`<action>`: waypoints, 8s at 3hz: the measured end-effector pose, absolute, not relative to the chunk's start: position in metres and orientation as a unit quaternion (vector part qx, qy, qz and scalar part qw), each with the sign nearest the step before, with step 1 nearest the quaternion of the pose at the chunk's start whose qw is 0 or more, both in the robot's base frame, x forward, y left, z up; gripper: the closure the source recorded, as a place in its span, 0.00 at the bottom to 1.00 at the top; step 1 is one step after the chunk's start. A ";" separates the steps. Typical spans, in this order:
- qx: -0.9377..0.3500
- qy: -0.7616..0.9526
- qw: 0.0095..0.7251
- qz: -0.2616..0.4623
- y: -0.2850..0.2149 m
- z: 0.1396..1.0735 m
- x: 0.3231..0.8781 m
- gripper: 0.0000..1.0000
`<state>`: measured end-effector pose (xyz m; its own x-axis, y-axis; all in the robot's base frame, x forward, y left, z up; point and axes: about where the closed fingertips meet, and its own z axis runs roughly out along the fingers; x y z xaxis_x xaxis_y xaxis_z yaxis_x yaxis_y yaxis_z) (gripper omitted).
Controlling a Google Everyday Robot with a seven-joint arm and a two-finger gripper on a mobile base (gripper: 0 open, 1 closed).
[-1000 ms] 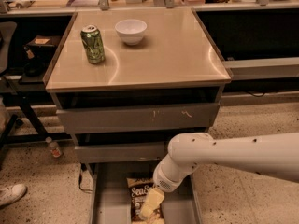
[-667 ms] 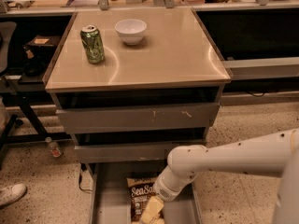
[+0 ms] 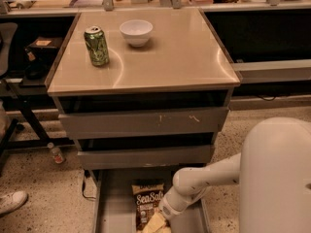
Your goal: Pick brown chip bag from bottom drawer and place on counter
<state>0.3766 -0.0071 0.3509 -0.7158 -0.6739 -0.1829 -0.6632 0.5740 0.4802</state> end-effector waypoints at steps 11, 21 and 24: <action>0.318 -0.917 -0.015 -0.238 0.004 0.157 0.508 0.00; 0.258 -0.940 0.029 -0.222 -0.057 0.237 0.512 1.00; 0.248 -0.949 0.048 -0.186 -0.103 0.299 0.500 1.00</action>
Offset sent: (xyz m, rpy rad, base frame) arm 0.0201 0.0135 -0.0931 0.0341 0.0014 -0.1007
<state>0.4997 -0.1032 0.2994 -0.8725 -0.4887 -0.0006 -0.4526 0.8077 0.3778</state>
